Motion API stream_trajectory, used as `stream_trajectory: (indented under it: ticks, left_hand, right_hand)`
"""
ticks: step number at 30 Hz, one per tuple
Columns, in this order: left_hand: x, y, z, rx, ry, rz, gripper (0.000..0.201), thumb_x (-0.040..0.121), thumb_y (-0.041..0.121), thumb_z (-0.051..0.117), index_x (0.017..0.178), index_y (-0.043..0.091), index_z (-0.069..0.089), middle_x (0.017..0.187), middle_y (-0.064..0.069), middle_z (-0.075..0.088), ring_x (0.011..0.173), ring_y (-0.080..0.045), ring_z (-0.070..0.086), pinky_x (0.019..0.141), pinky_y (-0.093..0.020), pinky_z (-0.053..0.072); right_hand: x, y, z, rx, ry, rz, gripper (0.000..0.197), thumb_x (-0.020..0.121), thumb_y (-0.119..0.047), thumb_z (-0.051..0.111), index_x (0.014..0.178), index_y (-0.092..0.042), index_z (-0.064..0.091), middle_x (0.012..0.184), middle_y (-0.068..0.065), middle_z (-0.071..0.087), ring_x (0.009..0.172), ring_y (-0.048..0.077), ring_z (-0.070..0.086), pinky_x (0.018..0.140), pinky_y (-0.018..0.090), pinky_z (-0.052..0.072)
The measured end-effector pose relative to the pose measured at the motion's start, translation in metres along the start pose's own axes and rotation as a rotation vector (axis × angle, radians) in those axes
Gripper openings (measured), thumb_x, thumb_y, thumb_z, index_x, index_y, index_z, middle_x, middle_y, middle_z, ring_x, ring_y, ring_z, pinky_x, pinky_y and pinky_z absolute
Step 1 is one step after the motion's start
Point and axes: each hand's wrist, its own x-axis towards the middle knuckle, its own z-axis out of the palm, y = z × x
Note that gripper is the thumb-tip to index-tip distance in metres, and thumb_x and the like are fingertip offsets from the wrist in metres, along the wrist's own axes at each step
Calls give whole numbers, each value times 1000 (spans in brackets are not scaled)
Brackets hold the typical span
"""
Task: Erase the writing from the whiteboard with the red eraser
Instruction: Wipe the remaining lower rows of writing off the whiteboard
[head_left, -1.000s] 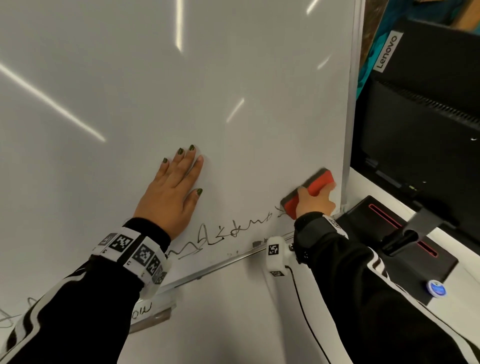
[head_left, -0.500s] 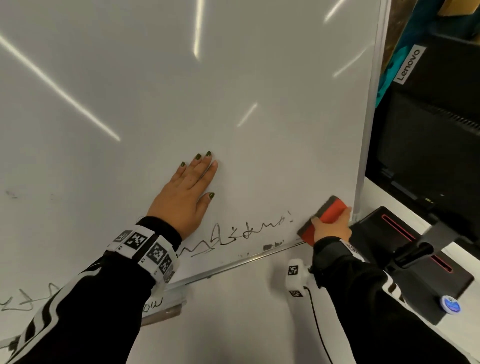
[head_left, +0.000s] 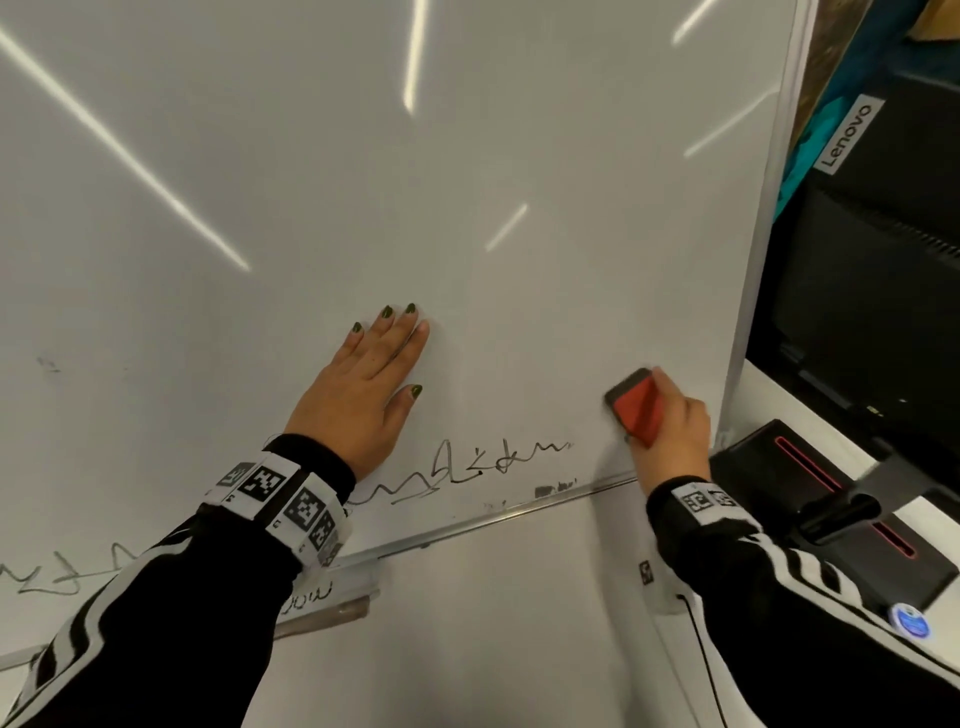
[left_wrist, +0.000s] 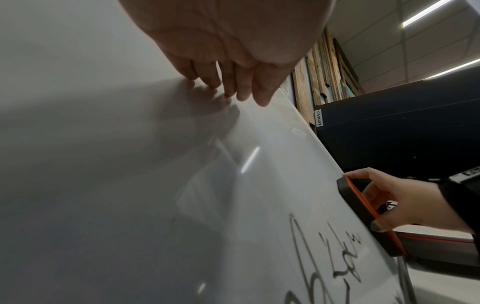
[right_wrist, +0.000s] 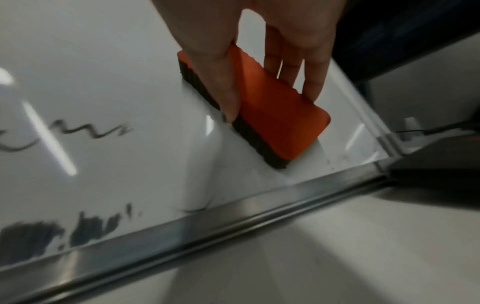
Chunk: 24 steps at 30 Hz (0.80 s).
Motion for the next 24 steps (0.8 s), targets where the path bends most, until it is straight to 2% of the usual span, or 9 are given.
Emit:
stream_trajectory:
  ticks: [1, 3, 6, 9, 11, 14, 16, 19, 24]
  left_hand:
    - [-2, -2, -1, 5, 2, -2, 58, 93, 33, 24, 147, 14, 14, 154, 2, 11, 141, -9, 5, 115, -22, -5]
    - [-3, -4, -1, 1, 9, -1, 57, 93, 32, 24, 146, 13, 17, 154, 0, 14, 141, -11, 6, 115, -23, -3]
    - [-2, 1, 3, -14, 32, -13, 57, 93, 31, 25, 146, 12, 20, 153, -1, 15, 141, -14, 7, 115, -23, -3]
    - [-2, 4, 6, -20, 45, -18, 57, 93, 31, 26, 146, 11, 22, 153, -1, 13, 141, -13, 6, 115, -22, -5]
    - [-1, 3, 5, -20, 43, -15, 57, 93, 31, 26, 146, 11, 22, 153, -2, 13, 141, -13, 5, 115, -22, -6]
    - [-3, 1, 3, -16, 38, -19, 57, 93, 31, 25, 146, 11, 20, 153, -1, 13, 141, -12, 6, 115, -21, -5]
    - [-4, -1, 1, -14, 45, -22, 57, 93, 31, 25, 146, 12, 19, 153, -1, 13, 140, -10, 5, 114, -21, -5]
    - [-7, -6, -2, -13, 49, -36, 58, 93, 32, 24, 147, 12, 18, 153, 0, 12, 141, -10, 5, 115, -21, -5]
    - [-17, -14, -10, -11, 72, -72, 58, 92, 32, 24, 147, 12, 17, 153, 1, 10, 140, -8, 2, 114, -19, -8]
  right_hand:
    - [2, 2, -3, 11, 15, 48, 83, 77, 5, 60, 142, -34, 27, 125, 11, 37, 114, 30, 42, 101, 41, 36]
    - [-1, -5, 1, 25, 29, 45, 81, 78, 6, 58, 141, -34, 27, 126, 10, 36, 115, 28, 41, 103, 41, 37]
    - [-16, -23, 22, 2, 3, -99, 79, 73, 4, 66, 140, -25, 36, 118, 14, 41, 108, 30, 43, 98, 43, 40]
    - [-22, -28, 29, -112, -128, -231, 79, 71, -3, 73, 140, -24, 39, 113, 13, 44, 104, 30, 44, 91, 45, 42]
    - [-15, -19, 21, -132, -182, -236, 81, 70, -6, 76, 139, -25, 38, 113, 11, 44, 105, 29, 43, 91, 44, 42]
    - [-9, -11, 10, -190, -167, -235, 78, 69, -6, 76, 137, -22, 40, 114, 12, 47, 105, 30, 45, 88, 46, 43]
    - [-13, -22, 16, -246, -145, -365, 76, 64, -3, 78, 131, -18, 47, 108, 12, 54, 96, 32, 49, 80, 45, 45]
    - [-23, -37, 37, -354, -108, -665, 80, 46, -4, 85, 118, -17, 51, 92, 7, 60, 78, 30, 55, 67, 41, 46]
    - [-13, -12, 34, -544, -105, -983, 88, 42, -5, 84, 119, -20, 45, 89, 6, 60, 76, 27, 55, 72, 41, 48]
